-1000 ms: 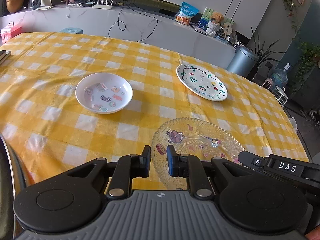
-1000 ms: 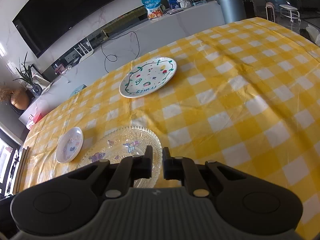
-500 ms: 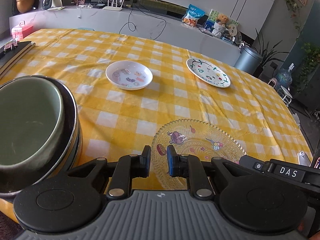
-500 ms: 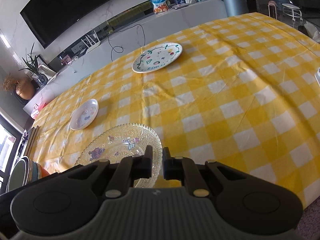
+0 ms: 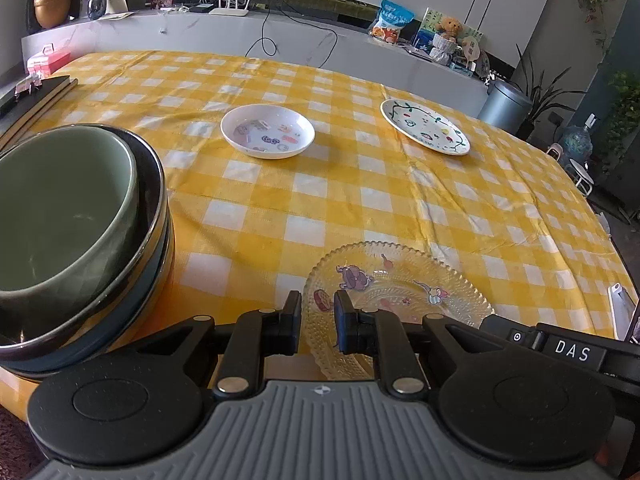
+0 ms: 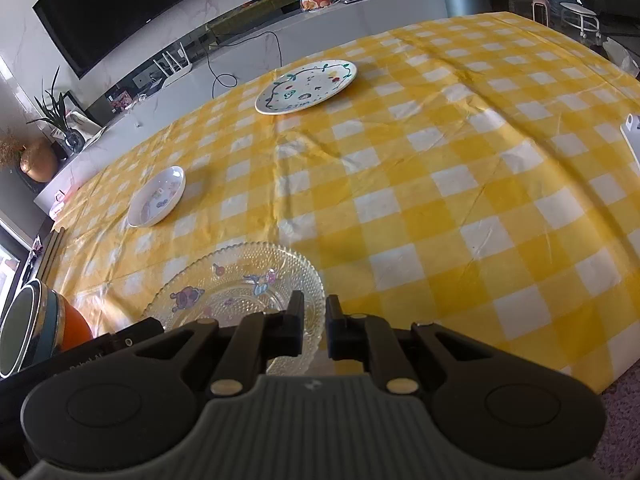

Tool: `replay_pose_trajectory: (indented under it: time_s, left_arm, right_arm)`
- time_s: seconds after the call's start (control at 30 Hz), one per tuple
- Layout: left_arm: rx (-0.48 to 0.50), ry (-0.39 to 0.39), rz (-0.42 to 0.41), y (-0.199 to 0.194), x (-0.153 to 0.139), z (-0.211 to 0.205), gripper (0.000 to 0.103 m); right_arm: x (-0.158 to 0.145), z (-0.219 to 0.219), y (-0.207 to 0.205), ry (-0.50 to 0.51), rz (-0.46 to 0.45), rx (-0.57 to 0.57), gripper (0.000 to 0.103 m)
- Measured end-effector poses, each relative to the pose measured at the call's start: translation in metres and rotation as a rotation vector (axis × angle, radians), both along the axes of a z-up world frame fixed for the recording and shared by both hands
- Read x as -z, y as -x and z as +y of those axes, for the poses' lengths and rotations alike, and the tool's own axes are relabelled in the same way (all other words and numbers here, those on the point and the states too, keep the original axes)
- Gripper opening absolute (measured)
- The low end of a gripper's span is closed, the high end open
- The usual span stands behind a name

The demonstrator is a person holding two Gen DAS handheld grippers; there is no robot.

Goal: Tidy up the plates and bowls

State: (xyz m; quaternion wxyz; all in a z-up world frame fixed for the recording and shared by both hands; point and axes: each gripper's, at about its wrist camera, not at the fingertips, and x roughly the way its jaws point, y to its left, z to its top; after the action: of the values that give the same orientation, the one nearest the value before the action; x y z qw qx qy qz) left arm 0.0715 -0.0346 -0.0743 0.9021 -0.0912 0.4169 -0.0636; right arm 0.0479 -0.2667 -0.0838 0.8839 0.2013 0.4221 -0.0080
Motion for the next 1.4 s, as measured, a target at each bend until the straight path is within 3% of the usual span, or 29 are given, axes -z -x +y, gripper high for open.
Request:
replay_pose_trajectory:
  time_s: [0.77,0.83,0.9,1.07,1.4]
  left_arm:
    - [0.023,-0.057,0.013,-0.004,0.004,-0.007,0.021]
    - [0.031,-0.057,0.002,-0.003,0.001,-0.007,0.026]
    - [0.039,-0.052,-0.008,-0.002,-0.003,-0.008,0.034]
    - [0.081,-0.061,-0.034,-0.003,-0.014,-0.014,0.039]
    - [0.075,-0.115,-0.039,-0.024,-0.036,-0.022,0.045]
  right_arm:
    - [0.003,0.011,-0.004,0.061,0.009,-0.016,0.016]
    - [-0.001,0.012,-0.003,0.080,-0.007,-0.020,0.022]
    - [-0.006,0.014,-0.002,0.099,-0.028,-0.027,0.034]
    - [-0.019,0.017,0.000,0.150,-0.088,-0.050,0.050]
    - [-0.030,-0.004,-0.011,0.148,-0.085,0.042,0.053]
